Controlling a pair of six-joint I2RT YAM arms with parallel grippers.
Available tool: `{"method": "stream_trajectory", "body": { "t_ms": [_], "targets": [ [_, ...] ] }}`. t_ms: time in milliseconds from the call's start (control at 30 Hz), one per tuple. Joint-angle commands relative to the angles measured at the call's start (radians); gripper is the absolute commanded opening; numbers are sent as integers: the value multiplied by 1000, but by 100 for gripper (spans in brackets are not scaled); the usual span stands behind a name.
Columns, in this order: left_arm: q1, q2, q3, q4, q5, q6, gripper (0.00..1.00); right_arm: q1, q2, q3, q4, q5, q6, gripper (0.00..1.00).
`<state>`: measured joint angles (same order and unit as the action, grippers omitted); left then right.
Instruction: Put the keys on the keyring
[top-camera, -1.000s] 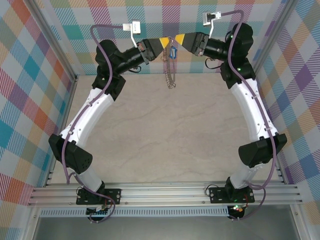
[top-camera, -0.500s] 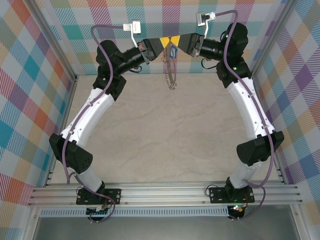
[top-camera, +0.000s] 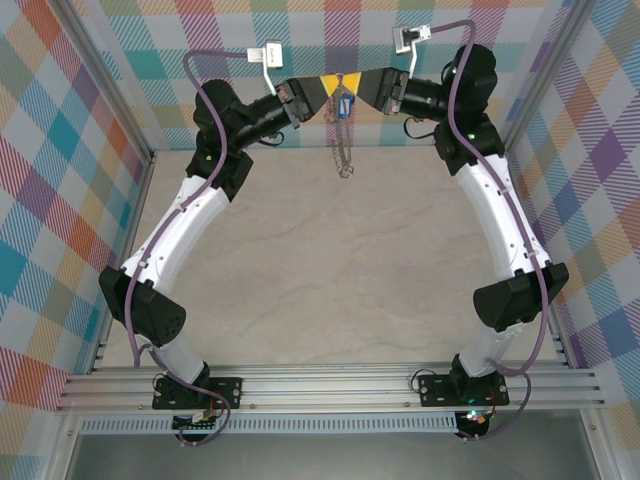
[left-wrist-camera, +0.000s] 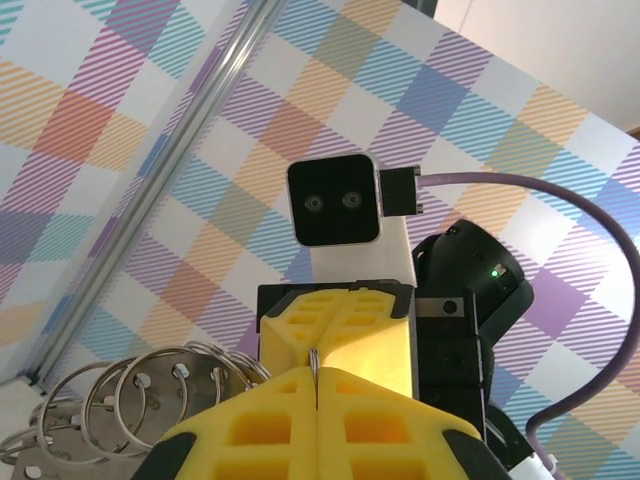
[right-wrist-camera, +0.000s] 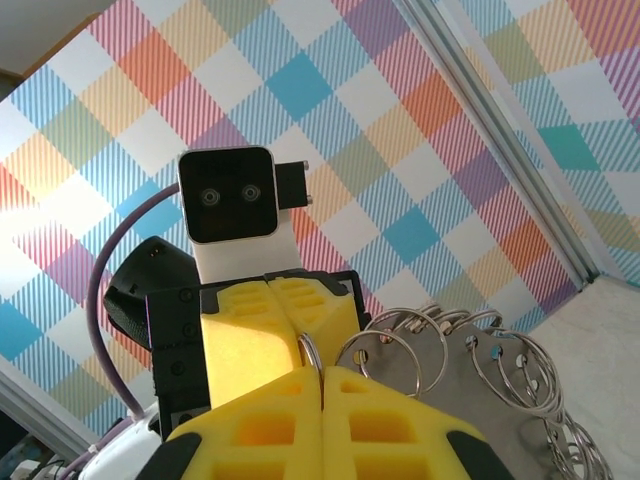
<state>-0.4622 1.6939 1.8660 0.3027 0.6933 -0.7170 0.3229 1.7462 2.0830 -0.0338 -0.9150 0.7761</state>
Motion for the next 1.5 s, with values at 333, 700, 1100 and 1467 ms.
{"method": "stream_trajectory", "body": {
  "t_ms": [333,700,1100,1467],
  "targets": [
    [-5,-56,24,-379,-53,297,69,-22,-37,35,-526,-14,-435,0],
    [3,-60,37,-659,-43,465,73,-30,-17,99,-910,96,-751,0],
    [4,-22,63,-843,86,542,70,-30,-37,60,-963,92,-818,0],
    [4,-10,69,-849,34,489,72,-30,-36,31,-944,0,-798,0]
  ]
}}
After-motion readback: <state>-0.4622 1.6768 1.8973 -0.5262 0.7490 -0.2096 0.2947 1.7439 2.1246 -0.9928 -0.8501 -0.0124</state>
